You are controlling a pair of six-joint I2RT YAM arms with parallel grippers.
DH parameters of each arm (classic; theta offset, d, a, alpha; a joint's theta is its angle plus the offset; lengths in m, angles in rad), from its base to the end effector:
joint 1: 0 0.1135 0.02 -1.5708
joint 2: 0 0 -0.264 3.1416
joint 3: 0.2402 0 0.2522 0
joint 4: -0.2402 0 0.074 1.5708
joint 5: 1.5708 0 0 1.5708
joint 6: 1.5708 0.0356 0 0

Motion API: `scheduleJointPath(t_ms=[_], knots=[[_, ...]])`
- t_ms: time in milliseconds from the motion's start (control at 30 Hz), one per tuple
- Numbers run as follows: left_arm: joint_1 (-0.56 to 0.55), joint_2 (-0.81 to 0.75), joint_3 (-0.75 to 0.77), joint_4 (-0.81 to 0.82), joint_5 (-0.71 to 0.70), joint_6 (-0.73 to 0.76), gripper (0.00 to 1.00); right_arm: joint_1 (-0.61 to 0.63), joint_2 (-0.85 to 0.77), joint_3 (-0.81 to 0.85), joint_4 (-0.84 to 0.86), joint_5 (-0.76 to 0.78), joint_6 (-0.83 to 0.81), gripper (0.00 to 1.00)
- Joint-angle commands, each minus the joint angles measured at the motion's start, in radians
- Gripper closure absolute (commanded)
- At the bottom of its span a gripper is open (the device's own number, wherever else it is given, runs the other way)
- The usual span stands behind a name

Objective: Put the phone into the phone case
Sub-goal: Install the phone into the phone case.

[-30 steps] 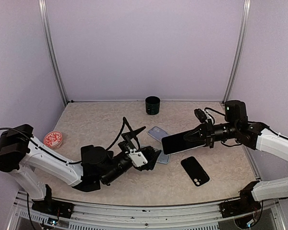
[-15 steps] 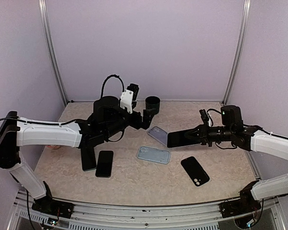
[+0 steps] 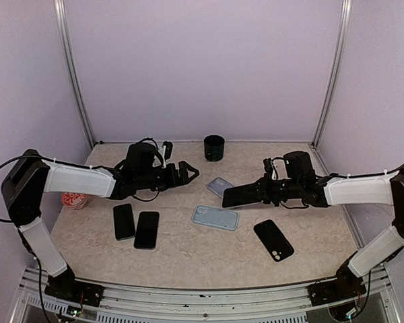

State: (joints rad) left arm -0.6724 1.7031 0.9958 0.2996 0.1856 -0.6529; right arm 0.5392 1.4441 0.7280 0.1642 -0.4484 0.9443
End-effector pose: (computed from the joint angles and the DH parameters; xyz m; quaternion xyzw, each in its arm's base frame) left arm 0.2932 -0.2419 0.2184 0.0590 0.8315 -0.3975 0.3836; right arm 0.2505 0.1679 0.2042 0.0650 0.8556 0.4643 0.2195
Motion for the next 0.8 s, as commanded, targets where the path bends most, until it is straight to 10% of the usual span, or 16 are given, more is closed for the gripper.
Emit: scheduleJointPath(t_ms=[0,767], knots=[[0.003,0.068,-0.046,0.032,0.124,-0.088,0.01,0.044,0.079,0.091,0.134,0.053,0.028,1.0],[0.037,0.187,-0.105,0.148,0.322,-0.308,0.01,0.17,0.372,0.139,0.332,0.105,0.244,1.0]])
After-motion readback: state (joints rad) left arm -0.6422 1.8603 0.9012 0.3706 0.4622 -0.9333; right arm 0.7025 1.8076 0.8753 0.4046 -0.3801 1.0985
